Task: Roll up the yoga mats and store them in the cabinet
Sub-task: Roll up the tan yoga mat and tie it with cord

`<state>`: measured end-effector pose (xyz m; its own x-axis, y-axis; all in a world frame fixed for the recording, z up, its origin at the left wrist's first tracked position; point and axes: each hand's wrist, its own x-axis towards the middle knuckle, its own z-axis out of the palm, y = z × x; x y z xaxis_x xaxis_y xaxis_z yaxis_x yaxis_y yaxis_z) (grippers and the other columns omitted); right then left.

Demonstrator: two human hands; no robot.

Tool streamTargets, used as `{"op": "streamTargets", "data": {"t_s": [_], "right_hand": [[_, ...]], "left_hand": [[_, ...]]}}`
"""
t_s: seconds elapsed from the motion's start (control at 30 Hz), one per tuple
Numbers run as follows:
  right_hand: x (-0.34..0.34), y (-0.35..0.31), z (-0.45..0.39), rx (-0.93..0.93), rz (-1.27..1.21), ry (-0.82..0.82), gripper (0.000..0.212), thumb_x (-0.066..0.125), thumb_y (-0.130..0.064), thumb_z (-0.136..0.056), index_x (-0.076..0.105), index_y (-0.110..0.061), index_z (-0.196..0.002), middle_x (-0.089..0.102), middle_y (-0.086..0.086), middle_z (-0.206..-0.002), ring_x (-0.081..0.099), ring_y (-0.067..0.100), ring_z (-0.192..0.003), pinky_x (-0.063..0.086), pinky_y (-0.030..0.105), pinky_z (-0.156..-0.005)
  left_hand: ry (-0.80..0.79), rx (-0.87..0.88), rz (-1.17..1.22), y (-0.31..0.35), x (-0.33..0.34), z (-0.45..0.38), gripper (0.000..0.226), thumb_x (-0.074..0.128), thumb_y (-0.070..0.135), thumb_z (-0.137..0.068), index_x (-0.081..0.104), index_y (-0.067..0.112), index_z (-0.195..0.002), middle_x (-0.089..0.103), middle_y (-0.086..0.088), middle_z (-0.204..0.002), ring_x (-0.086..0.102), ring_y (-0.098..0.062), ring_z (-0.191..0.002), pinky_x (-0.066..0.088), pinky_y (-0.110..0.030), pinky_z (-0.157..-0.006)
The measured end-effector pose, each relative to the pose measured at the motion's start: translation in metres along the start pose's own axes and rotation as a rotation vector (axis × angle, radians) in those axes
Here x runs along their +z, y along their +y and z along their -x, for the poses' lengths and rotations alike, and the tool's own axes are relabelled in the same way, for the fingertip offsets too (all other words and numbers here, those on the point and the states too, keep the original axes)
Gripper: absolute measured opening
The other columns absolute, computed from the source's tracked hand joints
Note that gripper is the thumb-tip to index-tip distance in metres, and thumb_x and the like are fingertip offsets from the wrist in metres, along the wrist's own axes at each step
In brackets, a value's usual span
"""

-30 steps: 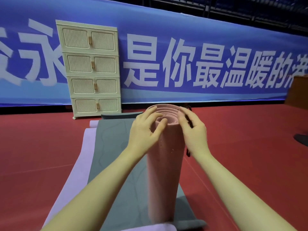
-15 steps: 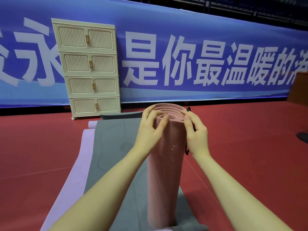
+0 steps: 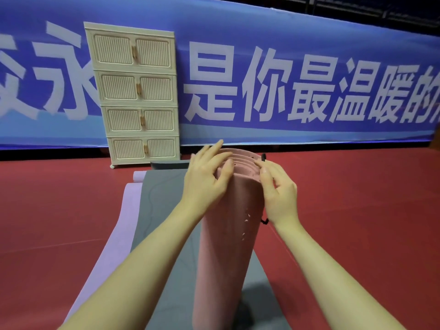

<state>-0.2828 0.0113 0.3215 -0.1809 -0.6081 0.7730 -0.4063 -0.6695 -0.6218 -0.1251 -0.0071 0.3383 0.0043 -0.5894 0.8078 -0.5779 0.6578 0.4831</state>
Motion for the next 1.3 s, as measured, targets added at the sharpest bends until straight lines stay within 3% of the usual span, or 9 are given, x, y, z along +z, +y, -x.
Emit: {"op": "streamTargets", "data": {"t_s": [0.07, 0.23, 0.4, 0.53, 0.67, 0.8, 0.9, 1.03, 1.3], "right_hand": [[0.004, 0.005, 0.004, -0.042, 0.04, 0.019, 0.047, 0.036, -0.039, -0.09, 0.068, -0.014, -0.114, 0.064, 0.0, -0.119, 0.056, 0.016, -0.117, 0.042, 0.039, -0.102], [0.008, 0.014, 0.001, 0.035, -0.015, 0.018, 0.048, 0.037, -0.043, -0.089, 0.067, -0.016, -0.114, 0.063, -0.002, -0.121, 0.055, 0.008, -0.115, 0.041, 0.021, -0.097], [0.015, -0.003, -0.005, 0.084, -0.149, 0.032, 0.032, 0.046, -0.03, -0.092, 0.067, -0.014, -0.11, 0.065, -0.005, -0.112, 0.056, -0.003, -0.107, 0.04, 0.017, -0.095], [0.011, -0.014, -0.022, 0.017, -0.133, 0.047, 0.034, 0.044, -0.028, -0.095, 0.068, -0.011, -0.111, 0.066, -0.004, -0.112, 0.059, 0.006, -0.107, 0.042, 0.019, -0.095], [0.018, 0.006, -0.019, 0.068, 0.049, -0.091, 0.04, 0.037, -0.027, -0.095, 0.064, -0.013, -0.121, 0.057, -0.012, -0.121, 0.046, -0.006, -0.115, 0.025, -0.001, -0.095], [0.019, 0.018, -0.011, 0.102, 0.064, -0.172, 0.036, 0.037, -0.025, -0.099, 0.057, -0.023, -0.128, 0.047, -0.019, -0.128, 0.033, -0.021, -0.117, 0.02, -0.003, -0.095], [0.021, 0.011, -0.015, 0.1, 0.046, -0.143, 0.035, 0.037, -0.032, -0.097, 0.061, -0.025, -0.122, 0.054, -0.015, -0.124, 0.041, -0.017, -0.115, 0.031, 0.014, -0.104], [0.023, 0.013, -0.015, 0.063, 0.157, -0.152, 0.051, 0.033, -0.051, -0.088, 0.065, -0.026, -0.118, 0.06, -0.008, -0.126, 0.05, 0.011, -0.122, 0.037, 0.044, -0.104], [0.018, -0.001, -0.008, 0.081, 0.109, -0.162, 0.029, 0.048, -0.03, -0.094, 0.066, -0.024, -0.116, 0.059, -0.014, -0.119, 0.05, 0.008, -0.12, 0.037, 0.039, -0.106]], "left_hand": [[0.018, -0.013, 0.104, -0.006, 0.002, 0.001, 0.05, 0.038, 0.045, -0.088, 0.071, 0.014, -0.109, 0.06, 0.0, -0.129, 0.052, -0.017, -0.122, 0.043, -0.042, -0.101], [0.084, -0.039, 0.14, -0.01, 0.013, 0.005, 0.047, 0.041, 0.043, -0.086, 0.071, 0.009, -0.101, 0.064, 0.001, -0.115, 0.058, -0.009, -0.108, 0.049, -0.035, -0.089], [0.092, -0.058, 0.171, -0.008, 0.013, -0.002, 0.047, 0.041, 0.046, -0.088, 0.068, 0.01, -0.1, 0.057, -0.005, -0.125, 0.046, 0.002, -0.116, 0.029, -0.006, -0.097], [0.171, -0.024, 0.193, 0.001, 0.008, -0.02, 0.048, 0.041, 0.043, -0.088, 0.069, 0.007, -0.106, 0.058, -0.004, -0.123, 0.049, -0.005, -0.116, 0.032, -0.01, -0.099], [0.072, -0.109, 0.067, -0.014, 0.015, -0.004, 0.054, 0.034, 0.053, -0.086, 0.066, 0.021, -0.117, 0.055, 0.007, -0.133, 0.05, -0.01, -0.122, 0.043, -0.034, -0.099], [0.032, -0.136, -0.011, -0.023, 0.014, 0.002, 0.06, 0.029, 0.057, -0.084, 0.061, 0.027, -0.124, 0.052, 0.017, -0.135, 0.049, -0.006, -0.122, 0.048, -0.037, -0.094], [0.014, -0.085, -0.121, -0.02, 0.008, -0.002, 0.059, 0.03, 0.056, -0.085, 0.065, 0.025, -0.12, 0.054, 0.013, -0.135, 0.048, -0.013, -0.125, 0.046, -0.035, -0.094], [0.086, 0.237, -0.188, -0.03, 0.009, 0.006, 0.04, 0.045, 0.04, -0.093, 0.071, 0.013, -0.11, 0.065, 0.0, -0.121, 0.051, -0.021, -0.121, 0.045, -0.039, -0.099], [0.053, 0.065, -0.251, -0.02, 0.002, 0.02, 0.041, 0.043, 0.044, -0.089, 0.072, 0.018, -0.1, 0.066, 0.005, -0.116, 0.045, -0.038, -0.129, 0.029, -0.073, -0.099]]}}
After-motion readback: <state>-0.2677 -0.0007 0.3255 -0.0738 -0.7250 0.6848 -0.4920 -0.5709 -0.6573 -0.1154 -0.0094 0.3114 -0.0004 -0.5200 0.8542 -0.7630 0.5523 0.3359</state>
